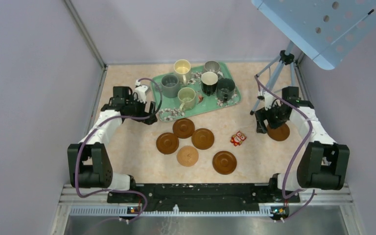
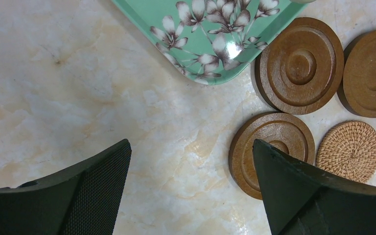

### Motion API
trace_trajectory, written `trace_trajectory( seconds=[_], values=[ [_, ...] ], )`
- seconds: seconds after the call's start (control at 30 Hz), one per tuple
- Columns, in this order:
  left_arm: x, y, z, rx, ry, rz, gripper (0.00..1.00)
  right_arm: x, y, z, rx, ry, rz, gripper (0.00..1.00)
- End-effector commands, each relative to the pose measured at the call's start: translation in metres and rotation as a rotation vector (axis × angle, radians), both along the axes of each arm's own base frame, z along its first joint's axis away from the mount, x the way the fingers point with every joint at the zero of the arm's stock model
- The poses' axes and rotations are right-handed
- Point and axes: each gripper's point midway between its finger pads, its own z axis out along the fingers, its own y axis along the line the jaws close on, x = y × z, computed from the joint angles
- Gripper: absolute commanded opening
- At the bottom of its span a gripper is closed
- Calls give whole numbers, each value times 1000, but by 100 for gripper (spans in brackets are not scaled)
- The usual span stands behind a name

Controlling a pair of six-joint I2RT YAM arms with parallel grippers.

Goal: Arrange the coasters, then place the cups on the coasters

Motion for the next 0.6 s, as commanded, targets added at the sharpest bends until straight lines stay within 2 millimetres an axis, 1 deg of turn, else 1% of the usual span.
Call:
trace_trajectory(
  seconds=[0.0, 0.1, 0.27, 0.33, 0.43, 0.57],
  values=[
    [7, -5, 20, -18, -57, -24, 99, 9, 55, 23, 42, -75, 186, 77],
    [7, -5, 19, -19, -52, -24, 99, -4, 96, 21, 45, -101, 375, 77],
    [8, -3, 17, -9, -45, -9, 99, -14, 141, 14, 21, -135, 564, 77],
    [8, -2, 17, -4, -46, -5, 99, -21, 157, 5, -2, -127, 642, 76],
    [9, 0, 16, 5, -47, 4, 99, -38, 177, -12, -40, -101, 756, 75],
    [11, 3, 16, 14, -46, 17, 99, -50, 185, -37, -87, -68, 820, 74]
  ],
)
